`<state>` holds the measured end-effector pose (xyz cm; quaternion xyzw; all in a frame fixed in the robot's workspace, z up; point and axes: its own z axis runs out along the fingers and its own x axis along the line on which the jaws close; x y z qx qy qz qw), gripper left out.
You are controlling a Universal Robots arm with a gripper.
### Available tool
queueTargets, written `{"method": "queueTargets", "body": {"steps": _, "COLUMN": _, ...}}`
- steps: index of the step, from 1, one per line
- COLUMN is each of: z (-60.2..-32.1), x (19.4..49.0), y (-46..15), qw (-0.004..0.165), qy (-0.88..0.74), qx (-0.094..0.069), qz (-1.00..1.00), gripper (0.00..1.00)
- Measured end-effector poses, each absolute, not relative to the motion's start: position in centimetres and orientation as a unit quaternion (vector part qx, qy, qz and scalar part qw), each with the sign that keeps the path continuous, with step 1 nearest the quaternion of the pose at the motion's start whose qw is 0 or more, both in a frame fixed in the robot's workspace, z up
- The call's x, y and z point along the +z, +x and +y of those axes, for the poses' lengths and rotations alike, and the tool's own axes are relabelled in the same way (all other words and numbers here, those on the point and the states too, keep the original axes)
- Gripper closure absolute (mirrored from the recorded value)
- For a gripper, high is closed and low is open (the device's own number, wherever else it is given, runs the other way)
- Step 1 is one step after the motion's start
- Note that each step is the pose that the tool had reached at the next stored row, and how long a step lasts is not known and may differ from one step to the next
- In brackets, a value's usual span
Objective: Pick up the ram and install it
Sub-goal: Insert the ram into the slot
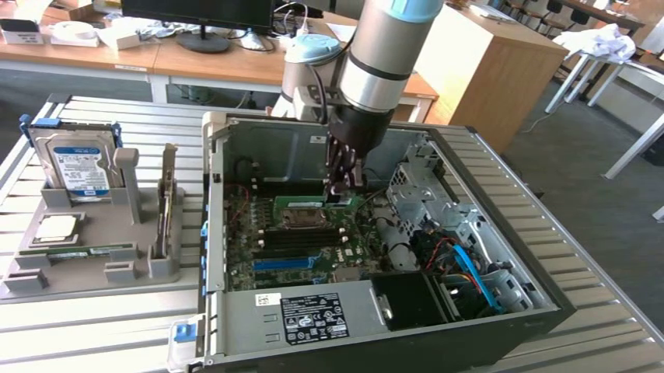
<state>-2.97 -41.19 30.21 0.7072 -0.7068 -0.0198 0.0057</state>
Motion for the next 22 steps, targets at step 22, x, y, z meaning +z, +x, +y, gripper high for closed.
{"method": "queueTargets", "body": {"steps": 22, "z": -41.3, "x": 27.6, "y": -3.0, "qw": 0.006, "qy": 0.707, "qx": -0.020, "qz": -0.707, "gripper": 0.89}}
